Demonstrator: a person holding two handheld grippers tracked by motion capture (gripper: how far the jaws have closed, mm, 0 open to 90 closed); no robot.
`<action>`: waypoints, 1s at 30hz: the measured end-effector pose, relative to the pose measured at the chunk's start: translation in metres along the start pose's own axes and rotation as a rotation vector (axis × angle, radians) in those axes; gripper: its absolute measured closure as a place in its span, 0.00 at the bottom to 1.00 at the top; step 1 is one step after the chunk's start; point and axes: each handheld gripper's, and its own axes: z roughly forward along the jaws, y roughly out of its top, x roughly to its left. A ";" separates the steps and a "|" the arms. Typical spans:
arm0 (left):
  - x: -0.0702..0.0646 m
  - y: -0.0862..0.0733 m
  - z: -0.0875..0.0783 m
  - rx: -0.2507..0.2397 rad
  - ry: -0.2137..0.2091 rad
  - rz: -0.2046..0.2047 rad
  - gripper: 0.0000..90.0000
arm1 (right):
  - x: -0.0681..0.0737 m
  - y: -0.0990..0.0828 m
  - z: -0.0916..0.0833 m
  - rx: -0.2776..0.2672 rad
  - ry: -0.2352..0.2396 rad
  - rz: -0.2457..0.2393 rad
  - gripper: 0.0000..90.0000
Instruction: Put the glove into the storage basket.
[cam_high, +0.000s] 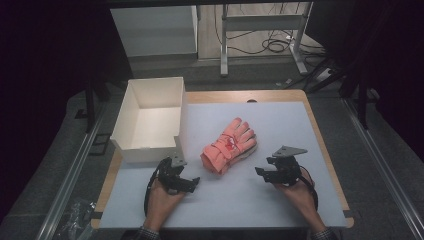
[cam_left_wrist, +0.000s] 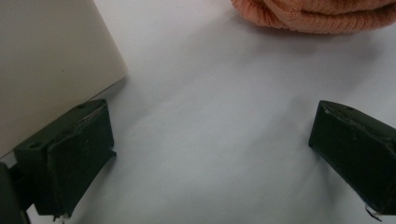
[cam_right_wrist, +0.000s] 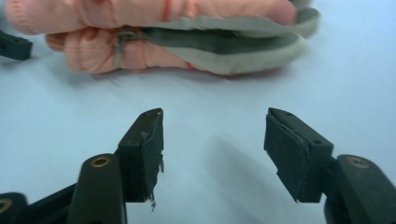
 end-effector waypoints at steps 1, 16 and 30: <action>0.000 0.000 0.000 0.000 0.000 0.000 0.00 | -0.002 -0.001 -0.002 0.001 -0.006 0.007 0.40; 0.000 0.000 0.000 0.000 0.000 0.000 0.00 | -0.028 -0.028 -0.017 0.006 -0.087 0.046 0.31; 0.000 0.000 0.000 0.002 -0.003 -0.002 0.00 | -0.031 -0.041 -0.009 0.045 -0.118 -0.009 0.15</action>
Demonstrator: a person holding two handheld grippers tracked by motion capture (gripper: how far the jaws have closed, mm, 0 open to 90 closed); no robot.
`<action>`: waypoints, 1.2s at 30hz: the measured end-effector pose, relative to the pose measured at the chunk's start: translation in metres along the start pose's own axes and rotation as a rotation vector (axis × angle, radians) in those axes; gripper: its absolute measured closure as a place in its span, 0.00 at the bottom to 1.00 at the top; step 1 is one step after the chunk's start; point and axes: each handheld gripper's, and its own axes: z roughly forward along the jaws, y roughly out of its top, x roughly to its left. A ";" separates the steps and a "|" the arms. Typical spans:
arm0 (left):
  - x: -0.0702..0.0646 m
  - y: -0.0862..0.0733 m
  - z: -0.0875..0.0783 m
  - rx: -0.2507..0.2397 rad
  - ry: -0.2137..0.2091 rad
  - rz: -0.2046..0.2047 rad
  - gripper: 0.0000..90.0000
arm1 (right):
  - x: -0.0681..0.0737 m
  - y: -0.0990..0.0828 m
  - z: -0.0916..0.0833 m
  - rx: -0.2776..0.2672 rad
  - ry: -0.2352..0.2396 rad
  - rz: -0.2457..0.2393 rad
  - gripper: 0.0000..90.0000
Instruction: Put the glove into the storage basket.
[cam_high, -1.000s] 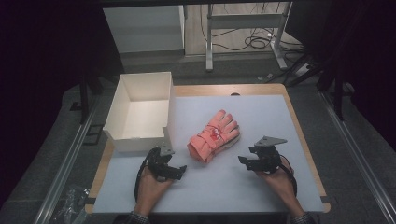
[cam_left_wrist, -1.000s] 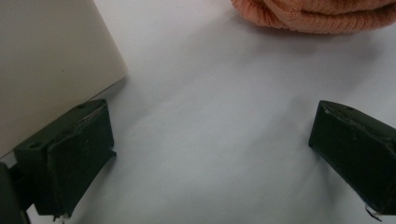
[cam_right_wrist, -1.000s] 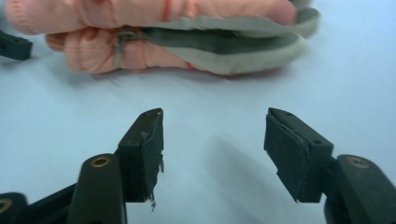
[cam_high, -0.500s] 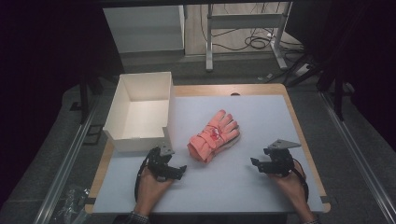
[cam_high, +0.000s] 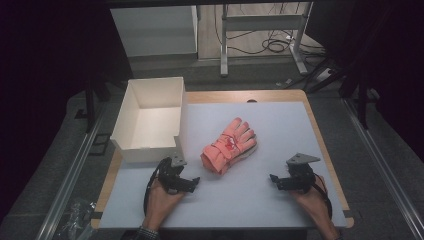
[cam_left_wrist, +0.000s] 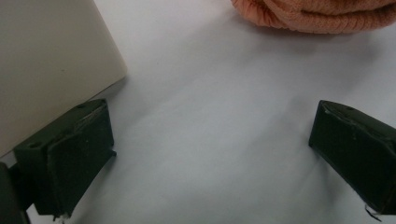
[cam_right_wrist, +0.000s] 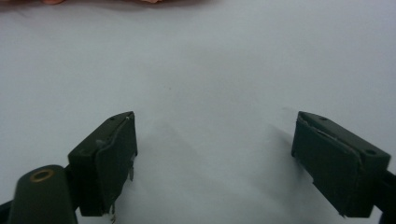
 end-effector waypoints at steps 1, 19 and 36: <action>0.000 0.000 0.000 0.000 0.000 0.000 0.00 | 0.000 0.000 0.000 0.001 0.000 0.000 0.14; -0.010 0.032 -0.011 0.034 -0.135 0.074 0.00 | 0.000 -0.001 0.001 -0.005 -0.007 -0.001 0.13; -0.024 0.104 -0.009 0.083 -0.216 0.125 0.00 | 0.000 -0.002 0.001 -0.006 -0.007 -0.003 0.13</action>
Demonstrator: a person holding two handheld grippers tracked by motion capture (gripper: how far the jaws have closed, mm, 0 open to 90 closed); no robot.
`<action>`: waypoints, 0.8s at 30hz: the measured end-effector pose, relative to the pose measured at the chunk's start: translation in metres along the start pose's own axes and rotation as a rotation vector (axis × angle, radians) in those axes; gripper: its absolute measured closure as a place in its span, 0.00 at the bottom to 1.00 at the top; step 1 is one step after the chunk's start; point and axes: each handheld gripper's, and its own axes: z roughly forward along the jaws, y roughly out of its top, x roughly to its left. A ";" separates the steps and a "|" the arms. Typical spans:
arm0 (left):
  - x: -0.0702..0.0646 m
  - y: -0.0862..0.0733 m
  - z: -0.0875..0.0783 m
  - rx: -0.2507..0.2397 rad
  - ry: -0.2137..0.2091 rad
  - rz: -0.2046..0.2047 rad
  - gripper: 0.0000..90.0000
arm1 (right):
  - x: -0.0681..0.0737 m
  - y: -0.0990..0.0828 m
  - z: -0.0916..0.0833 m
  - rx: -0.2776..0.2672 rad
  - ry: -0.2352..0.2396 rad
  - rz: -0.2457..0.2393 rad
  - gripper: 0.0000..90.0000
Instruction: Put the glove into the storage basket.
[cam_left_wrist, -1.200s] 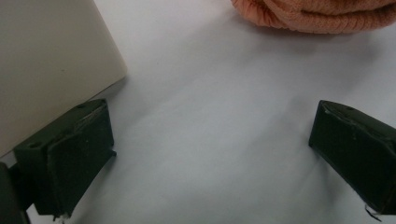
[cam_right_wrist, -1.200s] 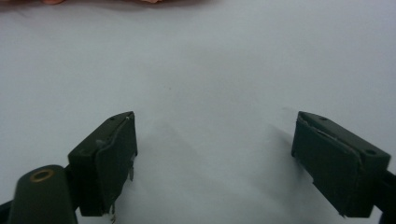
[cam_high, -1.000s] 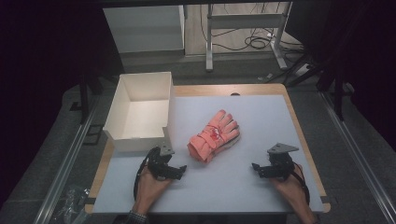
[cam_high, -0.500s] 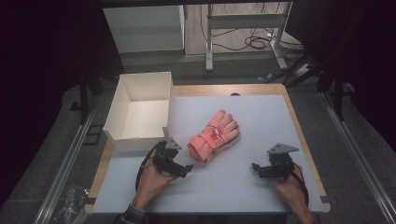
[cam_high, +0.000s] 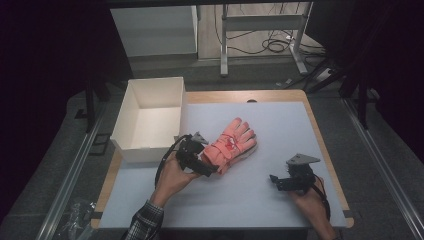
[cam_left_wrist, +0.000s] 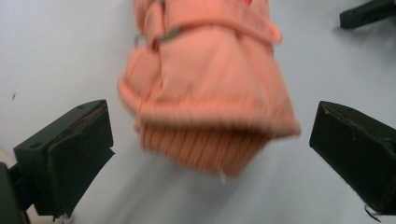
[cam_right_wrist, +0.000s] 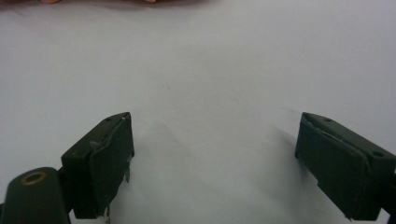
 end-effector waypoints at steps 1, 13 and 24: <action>-0.001 0.004 0.002 0.004 -0.001 0.004 0.00 | 0.000 0.000 0.000 -0.001 0.000 0.001 0.13; 0.004 0.026 0.046 0.119 0.024 0.010 0.00 | 0.000 0.000 0.000 -0.001 0.000 0.002 0.13; 0.002 0.018 0.079 0.177 0.023 0.021 0.00 | 0.000 0.000 0.000 -0.001 0.000 0.004 0.13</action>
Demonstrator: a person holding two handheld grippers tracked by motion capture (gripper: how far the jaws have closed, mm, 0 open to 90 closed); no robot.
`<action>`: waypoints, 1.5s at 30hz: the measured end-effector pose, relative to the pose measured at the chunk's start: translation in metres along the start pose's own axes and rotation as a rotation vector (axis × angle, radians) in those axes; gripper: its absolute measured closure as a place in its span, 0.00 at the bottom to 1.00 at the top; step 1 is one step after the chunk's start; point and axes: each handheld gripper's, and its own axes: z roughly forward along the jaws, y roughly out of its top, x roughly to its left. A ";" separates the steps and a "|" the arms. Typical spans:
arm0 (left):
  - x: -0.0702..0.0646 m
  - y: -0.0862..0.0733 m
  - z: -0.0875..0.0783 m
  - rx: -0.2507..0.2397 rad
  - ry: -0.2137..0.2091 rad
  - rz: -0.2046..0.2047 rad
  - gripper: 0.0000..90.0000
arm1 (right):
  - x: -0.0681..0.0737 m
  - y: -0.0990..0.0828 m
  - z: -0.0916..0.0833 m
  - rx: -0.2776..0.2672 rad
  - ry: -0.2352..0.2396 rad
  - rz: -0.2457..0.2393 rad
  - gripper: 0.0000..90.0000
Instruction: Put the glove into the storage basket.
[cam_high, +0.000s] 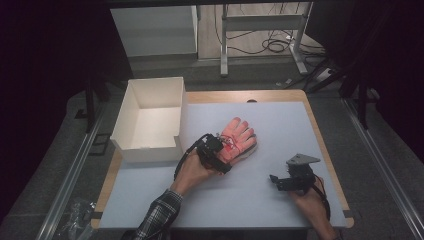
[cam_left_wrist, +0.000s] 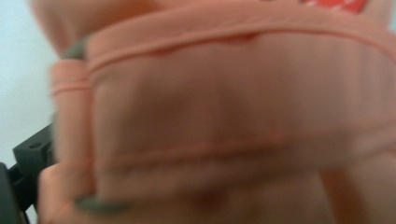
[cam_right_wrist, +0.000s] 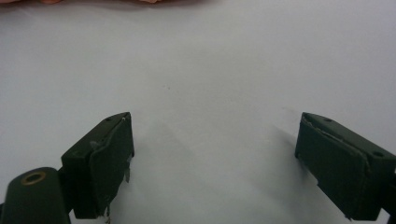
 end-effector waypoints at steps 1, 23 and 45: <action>-0.001 -0.001 0.003 0.012 0.014 0.006 0.00 | 0.000 0.000 0.000 0.000 0.000 -0.001 0.13; -0.005 0.009 -0.017 0.075 0.014 0.054 0.43 | 0.000 0.000 0.000 0.000 0.000 0.001 0.13; 0.000 0.041 -0.072 0.029 0.083 -0.011 0.42 | 0.000 0.000 0.000 -0.003 0.000 -0.001 0.13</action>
